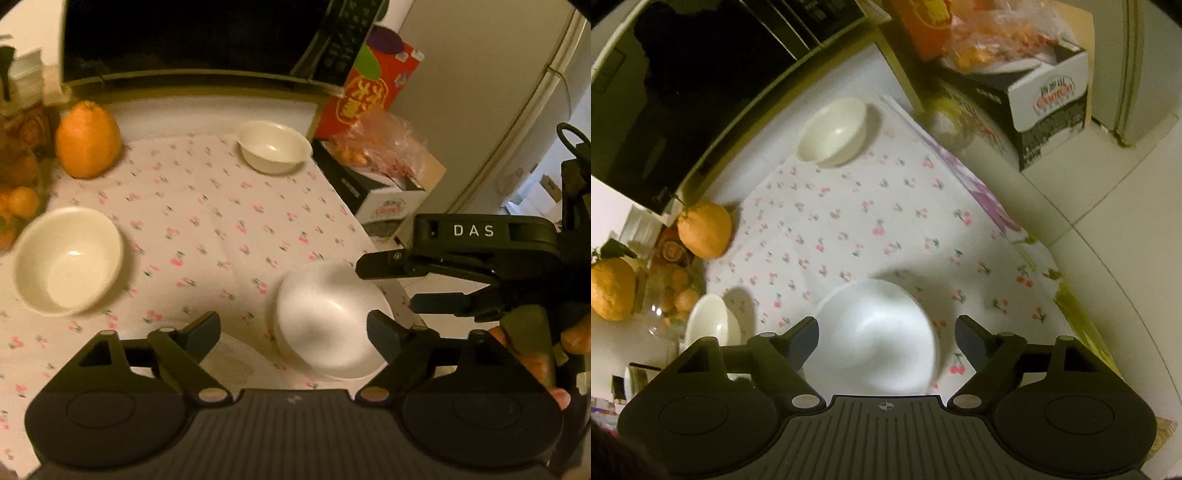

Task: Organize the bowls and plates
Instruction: 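Lower the white bowl onto the tablecloth and open both grippers, then move both grippers to the cream bowl by the jar and close on its rim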

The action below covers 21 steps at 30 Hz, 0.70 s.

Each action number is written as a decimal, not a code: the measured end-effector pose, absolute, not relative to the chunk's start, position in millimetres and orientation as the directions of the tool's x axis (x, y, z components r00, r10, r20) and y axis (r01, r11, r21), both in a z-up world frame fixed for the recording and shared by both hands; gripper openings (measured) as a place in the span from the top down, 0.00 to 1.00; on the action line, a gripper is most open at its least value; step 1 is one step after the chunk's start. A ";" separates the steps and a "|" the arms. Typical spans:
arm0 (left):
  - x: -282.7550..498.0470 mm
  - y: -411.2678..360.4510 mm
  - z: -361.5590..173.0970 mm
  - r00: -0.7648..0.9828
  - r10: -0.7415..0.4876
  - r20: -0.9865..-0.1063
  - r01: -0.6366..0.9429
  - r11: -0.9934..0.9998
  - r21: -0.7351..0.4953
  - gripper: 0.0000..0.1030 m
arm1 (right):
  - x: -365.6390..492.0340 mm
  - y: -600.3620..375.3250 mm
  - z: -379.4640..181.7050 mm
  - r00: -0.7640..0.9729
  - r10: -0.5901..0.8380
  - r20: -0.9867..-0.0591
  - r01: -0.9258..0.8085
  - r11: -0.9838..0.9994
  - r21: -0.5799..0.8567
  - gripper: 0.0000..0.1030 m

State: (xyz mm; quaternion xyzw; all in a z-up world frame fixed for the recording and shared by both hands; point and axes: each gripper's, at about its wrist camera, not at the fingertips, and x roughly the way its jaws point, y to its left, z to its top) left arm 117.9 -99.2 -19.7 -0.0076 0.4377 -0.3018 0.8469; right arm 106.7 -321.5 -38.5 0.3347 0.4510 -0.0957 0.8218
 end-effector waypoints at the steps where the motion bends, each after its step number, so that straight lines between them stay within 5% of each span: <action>1: 118.4 -94.4 -16.0 0.452 -0.505 -0.736 0.495 0.828 -0.265 0.13 | 108.1 -319.1 -36.3 0.584 0.147 -0.798 0.452 0.758 0.470 0.16; 21: 163.6 23.1 -13.3 0.703 -0.257 -0.663 0.158 0.966 -0.206 0.02 | 157.3 -233.8 -21.6 0.675 0.242 -0.698 0.259 0.807 0.530 0.08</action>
